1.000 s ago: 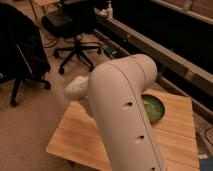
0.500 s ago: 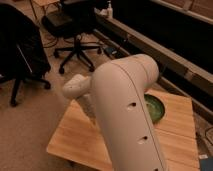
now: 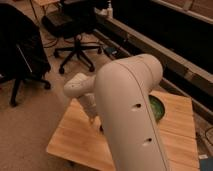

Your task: Place the eraser on the white sponge

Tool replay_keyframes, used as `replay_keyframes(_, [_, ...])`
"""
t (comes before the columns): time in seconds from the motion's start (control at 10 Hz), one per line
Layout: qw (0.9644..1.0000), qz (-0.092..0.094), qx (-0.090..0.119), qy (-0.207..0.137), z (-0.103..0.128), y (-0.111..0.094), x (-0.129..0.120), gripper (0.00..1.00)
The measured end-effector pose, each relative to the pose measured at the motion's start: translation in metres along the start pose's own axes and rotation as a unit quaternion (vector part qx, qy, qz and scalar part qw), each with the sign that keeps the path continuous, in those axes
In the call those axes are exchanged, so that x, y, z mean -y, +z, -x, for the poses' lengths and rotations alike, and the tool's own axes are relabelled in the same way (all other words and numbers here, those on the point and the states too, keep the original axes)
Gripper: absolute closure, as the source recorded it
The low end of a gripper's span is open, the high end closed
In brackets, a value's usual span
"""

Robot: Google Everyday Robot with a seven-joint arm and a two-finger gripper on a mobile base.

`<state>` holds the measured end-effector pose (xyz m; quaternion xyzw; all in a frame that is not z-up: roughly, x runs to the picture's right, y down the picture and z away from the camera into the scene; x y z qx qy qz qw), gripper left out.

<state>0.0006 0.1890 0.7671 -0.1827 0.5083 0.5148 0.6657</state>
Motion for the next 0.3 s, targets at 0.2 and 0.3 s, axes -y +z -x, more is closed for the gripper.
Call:
replay_keyframes(0.2, [1.0000, 0.000, 0.000, 0.000, 0.0002, 0.0003, 0.0004, 0.20])
replay_keyframes(0.3, [1.0000, 0.000, 0.000, 0.000, 0.0001, 0.0000, -0.0002, 0.20])
